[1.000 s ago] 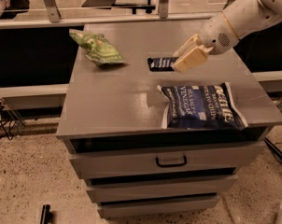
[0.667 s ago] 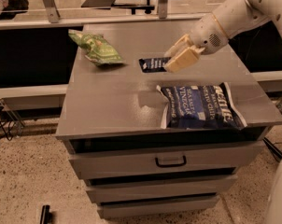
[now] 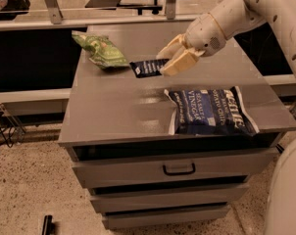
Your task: Move rxbar blueberry near blue chip bag
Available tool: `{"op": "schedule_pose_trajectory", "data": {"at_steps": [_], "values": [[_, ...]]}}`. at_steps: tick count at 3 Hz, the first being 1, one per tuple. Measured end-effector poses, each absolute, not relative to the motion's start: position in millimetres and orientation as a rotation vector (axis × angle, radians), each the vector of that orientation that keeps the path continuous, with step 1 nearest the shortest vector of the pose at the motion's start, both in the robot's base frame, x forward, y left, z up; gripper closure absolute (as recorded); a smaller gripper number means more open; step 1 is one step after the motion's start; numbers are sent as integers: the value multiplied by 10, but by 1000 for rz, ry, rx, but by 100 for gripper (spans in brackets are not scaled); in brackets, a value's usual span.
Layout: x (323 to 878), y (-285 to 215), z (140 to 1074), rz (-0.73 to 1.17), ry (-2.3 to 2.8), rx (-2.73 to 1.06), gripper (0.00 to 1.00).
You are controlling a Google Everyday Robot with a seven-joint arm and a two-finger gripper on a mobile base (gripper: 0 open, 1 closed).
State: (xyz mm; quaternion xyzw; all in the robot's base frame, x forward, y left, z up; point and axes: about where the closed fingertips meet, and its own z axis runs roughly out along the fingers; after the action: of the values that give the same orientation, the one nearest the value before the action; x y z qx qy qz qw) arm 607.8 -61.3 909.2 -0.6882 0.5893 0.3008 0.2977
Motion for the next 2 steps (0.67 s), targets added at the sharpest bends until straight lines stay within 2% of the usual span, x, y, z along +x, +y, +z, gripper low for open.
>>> {"op": "schedule_pose_trajectory", "data": {"at_steps": [2], "values": [[6117,-616,9067,814,1578,-1795,100]]}}
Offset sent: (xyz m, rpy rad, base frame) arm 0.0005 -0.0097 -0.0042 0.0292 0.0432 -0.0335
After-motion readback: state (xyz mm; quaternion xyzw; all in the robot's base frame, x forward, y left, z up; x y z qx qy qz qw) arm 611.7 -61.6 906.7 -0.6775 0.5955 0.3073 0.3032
